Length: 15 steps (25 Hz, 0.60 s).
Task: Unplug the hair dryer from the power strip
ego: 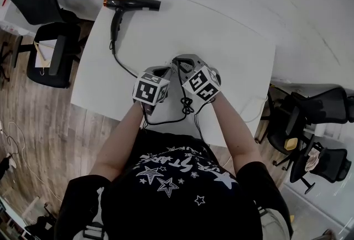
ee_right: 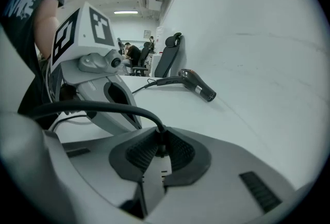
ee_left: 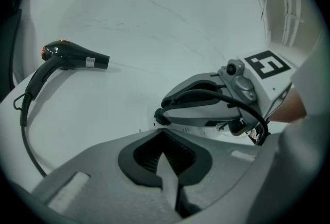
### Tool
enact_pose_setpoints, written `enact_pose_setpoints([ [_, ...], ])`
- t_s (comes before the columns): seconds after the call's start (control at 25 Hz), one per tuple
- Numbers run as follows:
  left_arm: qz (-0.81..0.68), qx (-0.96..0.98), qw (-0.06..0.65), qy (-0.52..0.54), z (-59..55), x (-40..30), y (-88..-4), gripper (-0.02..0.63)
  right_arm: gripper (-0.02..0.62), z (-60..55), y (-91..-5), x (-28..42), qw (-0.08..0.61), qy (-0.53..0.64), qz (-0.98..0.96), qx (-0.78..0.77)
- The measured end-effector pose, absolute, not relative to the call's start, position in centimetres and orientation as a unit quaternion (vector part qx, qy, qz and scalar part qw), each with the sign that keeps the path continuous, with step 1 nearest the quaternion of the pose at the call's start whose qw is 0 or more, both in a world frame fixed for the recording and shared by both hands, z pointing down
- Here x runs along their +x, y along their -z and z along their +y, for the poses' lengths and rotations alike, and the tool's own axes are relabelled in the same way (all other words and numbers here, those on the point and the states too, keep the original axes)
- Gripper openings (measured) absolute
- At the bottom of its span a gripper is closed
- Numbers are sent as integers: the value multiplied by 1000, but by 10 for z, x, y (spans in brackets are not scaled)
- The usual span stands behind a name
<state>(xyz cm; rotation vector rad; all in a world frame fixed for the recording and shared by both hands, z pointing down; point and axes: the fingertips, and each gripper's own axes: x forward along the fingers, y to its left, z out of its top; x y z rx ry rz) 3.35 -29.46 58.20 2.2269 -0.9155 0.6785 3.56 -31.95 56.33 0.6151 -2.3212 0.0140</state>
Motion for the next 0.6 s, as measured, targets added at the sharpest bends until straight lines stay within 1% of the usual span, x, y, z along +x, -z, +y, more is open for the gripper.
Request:
enact_pose_setpoints([
  [0.16, -347, 845, 313, -262, -295, 34, -581, 8, 58, -327, -566, 40, 328, -83, -908, 246],
  [0.24, -348, 845, 318, -255, -296, 34, -581, 8, 58, -326, -564, 40, 341, -67, -904, 248],
  [0.36, -349, 845, 313, -257, -297, 35, -581, 8, 57, -321, -561, 36, 375, -6, -893, 247],
  [0.44, -347, 844, 317, -257, -297, 35, -581, 8, 57, -320, -562, 37, 375, 0, -894, 245],
  [0.6, -336, 840, 349, -244, -298, 36, -581, 6, 57, -327, -566, 46, 319, -109, -908, 249],
])
